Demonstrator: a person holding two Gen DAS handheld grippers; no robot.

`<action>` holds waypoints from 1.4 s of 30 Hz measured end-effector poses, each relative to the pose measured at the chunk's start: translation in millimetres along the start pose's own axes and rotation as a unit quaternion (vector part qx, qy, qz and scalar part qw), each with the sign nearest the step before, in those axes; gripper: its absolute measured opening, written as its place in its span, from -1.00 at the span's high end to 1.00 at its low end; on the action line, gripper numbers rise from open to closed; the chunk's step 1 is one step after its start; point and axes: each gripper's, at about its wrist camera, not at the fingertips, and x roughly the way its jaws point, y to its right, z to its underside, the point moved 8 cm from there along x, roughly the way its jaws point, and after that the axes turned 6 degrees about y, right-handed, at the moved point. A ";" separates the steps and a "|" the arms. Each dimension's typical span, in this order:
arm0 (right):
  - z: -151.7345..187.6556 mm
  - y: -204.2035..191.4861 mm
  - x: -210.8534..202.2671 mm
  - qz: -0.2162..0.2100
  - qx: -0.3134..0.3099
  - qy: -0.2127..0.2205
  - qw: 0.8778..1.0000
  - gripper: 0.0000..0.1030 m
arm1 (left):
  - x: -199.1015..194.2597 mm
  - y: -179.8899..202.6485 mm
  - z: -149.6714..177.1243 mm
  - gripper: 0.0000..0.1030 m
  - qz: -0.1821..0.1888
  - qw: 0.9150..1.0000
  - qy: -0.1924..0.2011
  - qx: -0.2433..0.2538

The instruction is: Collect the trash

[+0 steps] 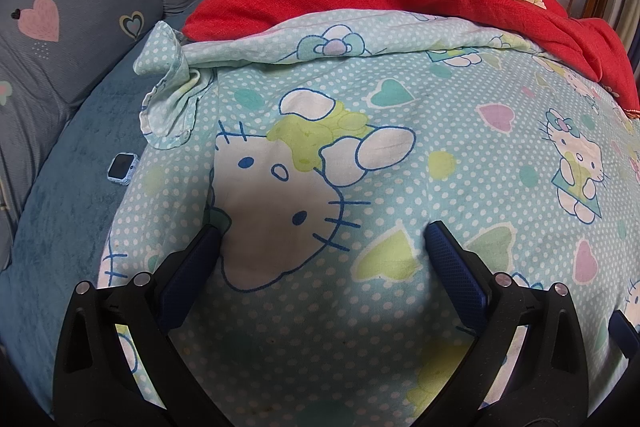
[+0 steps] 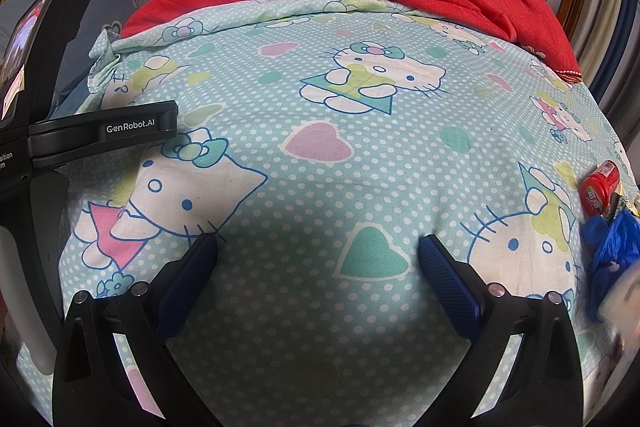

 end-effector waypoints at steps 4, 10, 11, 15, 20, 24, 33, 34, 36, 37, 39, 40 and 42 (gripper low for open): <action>-0.2 -0.2 0.1 0.001 0.000 0.000 1.000 -0.90 | -0.1 -0.1 0.1 -0.82 0.000 1.000 0.000 0.000; -4.8 15.3 -53.7 0.001 -0.044 0.091 0.995 -0.88 | -4.5 4.6 -3.0 -0.81 -0.008 1.000 0.010 0.007; -6.9 24.0 -74.1 0.018 -0.049 0.129 0.990 -0.88 | -9.7 11.3 -3.8 -0.81 -0.007 1.000 0.022 0.021; -4.3 77.9 -187.4 0.024 -0.006 0.281 0.959 -0.88 | -48.9 38.6 -7.5 -0.81 0.005 0.996 0.085 0.035; 12.8 132.6 -220.9 0.050 0.059 0.273 0.959 -0.88 | -96.4 76.7 7.5 -0.81 0.048 0.993 0.100 0.042; 26.4 152.3 -213.5 0.048 0.121 0.245 0.961 -0.88 | -133.8 108.1 25.6 -0.81 0.089 0.987 0.112 0.070; 37.6 163.2 -198.4 0.072 0.137 0.219 0.963 -0.88 | -159.4 130.6 41.5 -0.81 0.116 0.982 0.115 0.090; 38.7 162.4 -197.6 0.073 0.135 0.219 0.964 -0.88 | -160.6 131.3 41.9 -0.81 0.117 0.982 0.116 0.092; 40.2 159.7 -195.4 0.072 0.133 0.214 0.965 -0.88 | -162.0 132.8 44.2 -0.81 0.119 0.982 0.115 0.093; 41.3 158.5 -193.1 0.070 0.133 0.209 0.966 -0.88 | -162.5 133.0 45.2 -0.81 0.121 0.982 0.114 0.093; 42.8 157.3 -191.1 0.068 0.133 0.204 0.968 -0.88 | -163.1 134.2 46.8 -0.81 0.121 0.982 0.113 0.094; 42.7 157.1 -190.8 0.068 0.133 0.203 0.968 -0.88 | -163.2 135.0 47.7 -0.81 0.121 0.982 0.113 0.095; 43.9 156.2 -188.6 0.071 0.130 0.200 0.969 -0.88 | -163.6 135.6 48.9 -0.81 0.118 0.981 0.115 0.099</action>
